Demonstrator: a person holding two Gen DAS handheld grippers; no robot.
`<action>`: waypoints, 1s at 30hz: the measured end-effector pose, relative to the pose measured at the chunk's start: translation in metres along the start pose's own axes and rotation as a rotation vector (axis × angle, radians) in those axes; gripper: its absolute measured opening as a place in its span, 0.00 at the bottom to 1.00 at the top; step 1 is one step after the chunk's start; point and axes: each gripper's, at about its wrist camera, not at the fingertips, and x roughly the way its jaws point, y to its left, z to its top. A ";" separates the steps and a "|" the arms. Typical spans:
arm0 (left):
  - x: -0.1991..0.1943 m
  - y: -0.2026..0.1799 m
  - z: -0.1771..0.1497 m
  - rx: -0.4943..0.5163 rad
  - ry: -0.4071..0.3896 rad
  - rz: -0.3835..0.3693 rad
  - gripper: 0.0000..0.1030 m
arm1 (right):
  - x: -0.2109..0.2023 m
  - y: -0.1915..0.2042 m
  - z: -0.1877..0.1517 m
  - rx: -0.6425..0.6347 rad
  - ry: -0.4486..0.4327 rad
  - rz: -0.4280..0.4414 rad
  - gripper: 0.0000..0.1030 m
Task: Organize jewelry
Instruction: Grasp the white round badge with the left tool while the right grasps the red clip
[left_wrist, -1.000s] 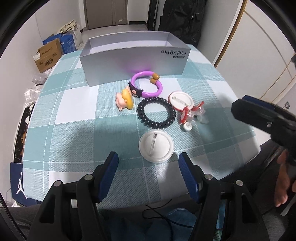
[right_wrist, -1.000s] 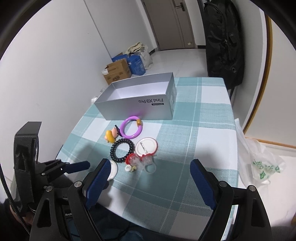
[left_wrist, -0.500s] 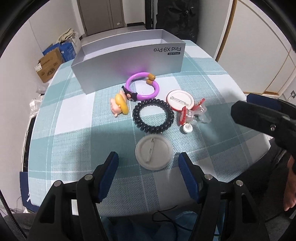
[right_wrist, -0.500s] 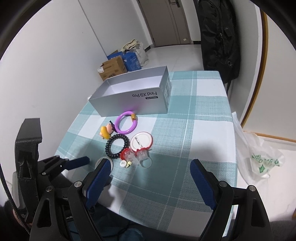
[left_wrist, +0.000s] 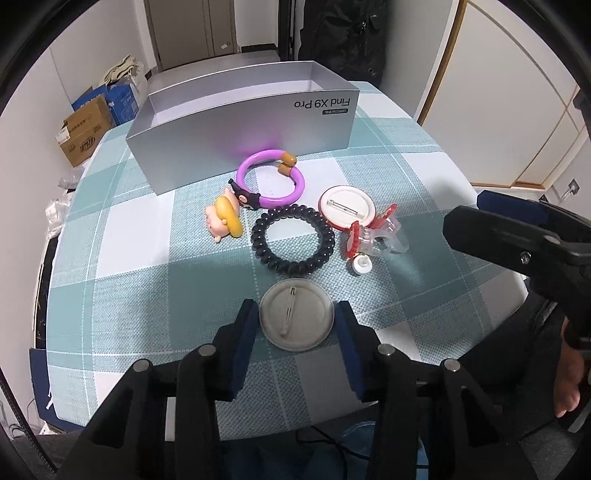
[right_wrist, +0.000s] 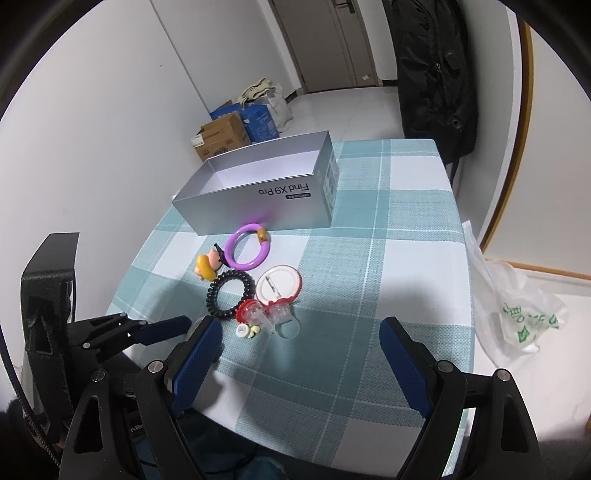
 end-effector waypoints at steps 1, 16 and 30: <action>-0.002 0.002 0.000 -0.008 -0.002 -0.008 0.36 | 0.000 0.000 0.000 0.000 0.001 0.001 0.85; -0.027 0.035 0.009 -0.154 -0.099 -0.095 0.36 | 0.031 0.012 -0.001 -0.024 0.088 0.061 0.57; -0.034 0.043 0.010 -0.165 -0.126 -0.132 0.36 | 0.046 -0.012 0.008 0.158 0.092 0.119 0.32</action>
